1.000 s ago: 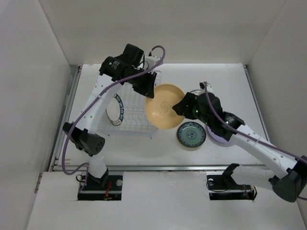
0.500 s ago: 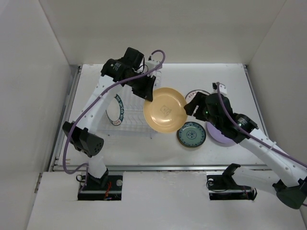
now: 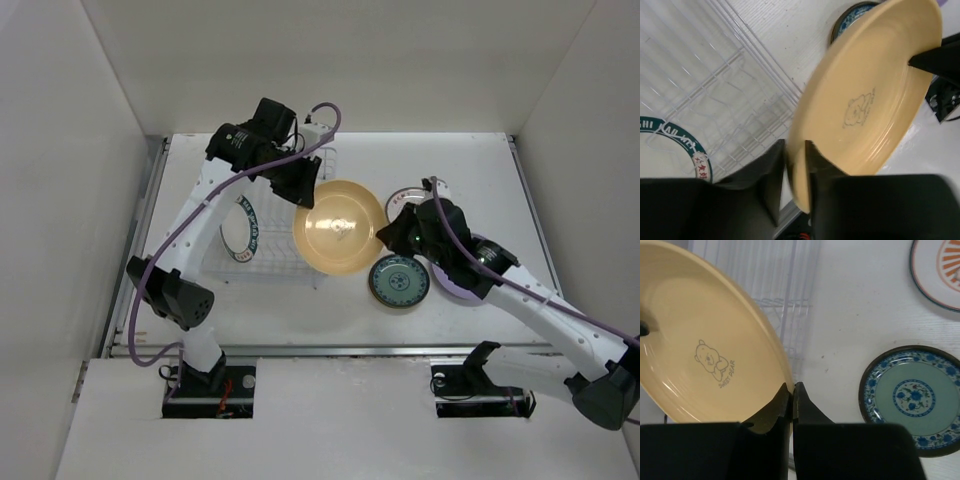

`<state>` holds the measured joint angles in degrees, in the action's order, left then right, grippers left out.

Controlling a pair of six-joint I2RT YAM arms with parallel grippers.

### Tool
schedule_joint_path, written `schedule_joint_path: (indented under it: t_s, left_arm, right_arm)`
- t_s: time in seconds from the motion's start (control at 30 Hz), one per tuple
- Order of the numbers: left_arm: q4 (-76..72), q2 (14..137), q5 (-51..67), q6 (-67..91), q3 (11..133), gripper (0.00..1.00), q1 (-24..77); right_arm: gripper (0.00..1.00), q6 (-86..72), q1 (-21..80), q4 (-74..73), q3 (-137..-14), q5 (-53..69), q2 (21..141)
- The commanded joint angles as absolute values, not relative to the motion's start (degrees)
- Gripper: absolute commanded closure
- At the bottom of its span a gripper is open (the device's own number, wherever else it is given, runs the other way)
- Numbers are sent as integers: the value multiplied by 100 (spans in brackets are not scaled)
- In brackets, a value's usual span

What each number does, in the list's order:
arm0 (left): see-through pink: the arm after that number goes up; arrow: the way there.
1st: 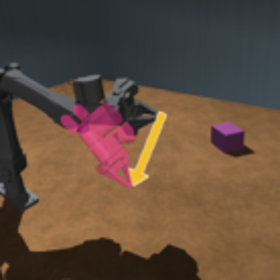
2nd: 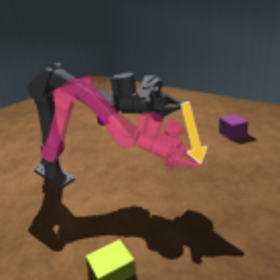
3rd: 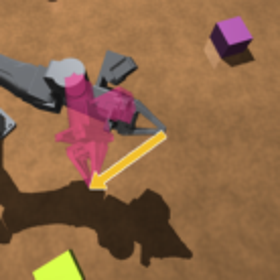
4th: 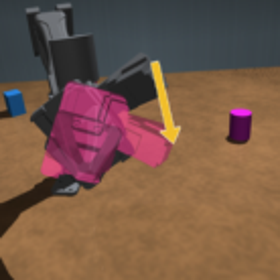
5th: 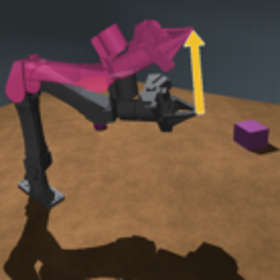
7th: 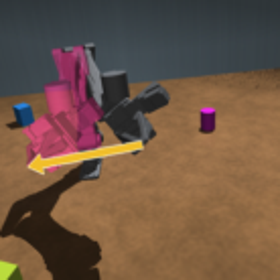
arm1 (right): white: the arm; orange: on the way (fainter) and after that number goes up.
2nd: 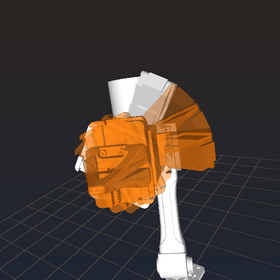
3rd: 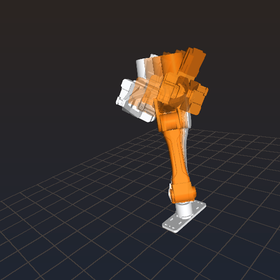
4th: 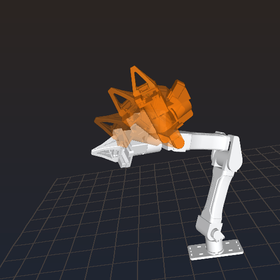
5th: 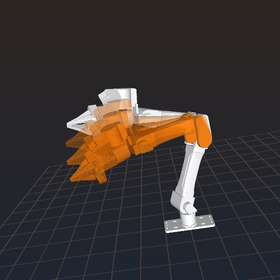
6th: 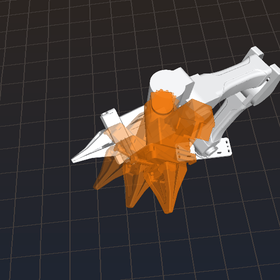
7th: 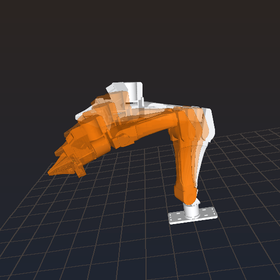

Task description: Unload the plates from the dish rack

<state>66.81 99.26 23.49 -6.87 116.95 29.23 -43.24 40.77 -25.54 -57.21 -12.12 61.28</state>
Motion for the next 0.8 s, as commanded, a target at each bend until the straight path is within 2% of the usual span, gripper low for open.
schedule_joint_path:
  t_s: [0.0, 0.07, 0.1, 0.13, 0.3, 0.43, 0.6, 0.77]
  left_arm:
    - [6601, 9519, 2059, -493, 11742, 76, 2997]
    - [6469, 9571, 1175, -291, 11742, 37, 2997]
    - [6469, 9650, 873, -238, 11829, 4, 2997]
    - [6469, 9703, 574, -185, 11908, 0, 2997]
    - [6478, 9782, -2040, 166, 12348, 0, 2997]
    - [6425, 9721, -3557, 1, 12086, 0, 2997]
    - [6547, 9905, -3885, -53, 11269, 1, 2366]
    - [6601, 10098, -3157, 97, 10566, 14, 1969]
  right_arm:
    - [100, -4307, 3920, -2452, -5538, -1704, 5863]
    - [100, -4604, 3806, -2723, -5537, -1932, 5862]
    - [100, -4719, 3666, -3064, -5537, -2169, 5862]
    - [100, -4842, 3578, -3259, -5476, -2284, 5862]
    - [100, -5756, 2744, -4051, -5134, -2759, 5538]
    - [100, -6353, 1778, -4508, -4773, -3320, 4984]
    - [100, -6785, 933, -4641, -4360, -3708, 4553]
    - [100, -7277, 352, -4720, -4298, -4104, 4851]
